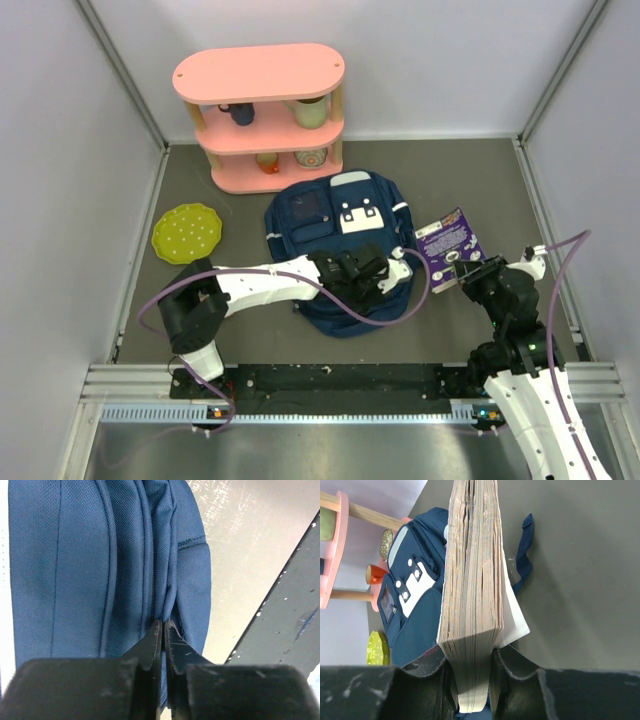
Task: Pack the student bag
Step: Place the book in the student bag.
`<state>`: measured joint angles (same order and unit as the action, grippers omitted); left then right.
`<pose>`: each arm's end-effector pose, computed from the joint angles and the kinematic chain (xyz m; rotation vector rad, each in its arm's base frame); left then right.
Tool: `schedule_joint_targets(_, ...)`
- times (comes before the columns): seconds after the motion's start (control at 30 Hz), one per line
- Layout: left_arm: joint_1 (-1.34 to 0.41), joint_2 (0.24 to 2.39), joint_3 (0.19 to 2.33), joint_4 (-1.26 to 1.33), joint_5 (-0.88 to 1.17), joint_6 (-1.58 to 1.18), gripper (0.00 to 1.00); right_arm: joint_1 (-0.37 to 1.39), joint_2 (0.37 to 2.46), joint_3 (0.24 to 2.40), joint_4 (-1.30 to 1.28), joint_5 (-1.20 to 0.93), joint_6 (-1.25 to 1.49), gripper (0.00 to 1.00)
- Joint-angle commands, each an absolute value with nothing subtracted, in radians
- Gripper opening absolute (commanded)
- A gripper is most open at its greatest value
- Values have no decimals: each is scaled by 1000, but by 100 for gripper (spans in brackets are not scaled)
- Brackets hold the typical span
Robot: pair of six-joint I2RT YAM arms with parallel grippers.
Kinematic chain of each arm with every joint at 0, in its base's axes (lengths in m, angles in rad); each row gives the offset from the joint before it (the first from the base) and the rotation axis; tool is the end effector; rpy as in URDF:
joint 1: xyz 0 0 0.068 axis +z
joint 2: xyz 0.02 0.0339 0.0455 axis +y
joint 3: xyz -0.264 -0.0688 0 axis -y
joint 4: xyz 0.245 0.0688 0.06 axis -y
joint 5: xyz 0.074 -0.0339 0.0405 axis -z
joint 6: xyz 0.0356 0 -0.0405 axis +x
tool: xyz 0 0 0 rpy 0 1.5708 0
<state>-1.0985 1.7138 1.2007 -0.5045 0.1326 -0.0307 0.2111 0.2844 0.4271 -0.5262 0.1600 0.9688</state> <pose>0.1587 -0.3209 0.2138 1.4120 2.2888 -0.5592 0.1007 0.0158 0.2410 0.8394 1.8164 0.6170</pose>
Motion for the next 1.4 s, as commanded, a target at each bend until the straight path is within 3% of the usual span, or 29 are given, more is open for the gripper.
schedule_joint_targets(0.0, -1095, 1723, 1226, -515, 78, -34, 0, 216, 281, 472, -443, 153, 974, 0)
schedule_joint_targets(0.27, -1094, 1617, 1290, -495, -58, -83, 0, 216, 270, 502, -505, 161, 943, 0)
schedule_joint_targets(0.7, -985, 1536, 1537, -494, -302, -210, 0, 219, 64, 561, -702, 199, 1002, 0)
schedule_joint_targets(1.07, -942, 1419, 1502, -342, -318, -290, 0, 219, 23, 494, -647, -138, 1132, 0)
schedule_joint_targets(1.37, -950, 1391, 1454, -229, -213, -318, 0, 219, 77, 327, -339, -391, 1278, 0)
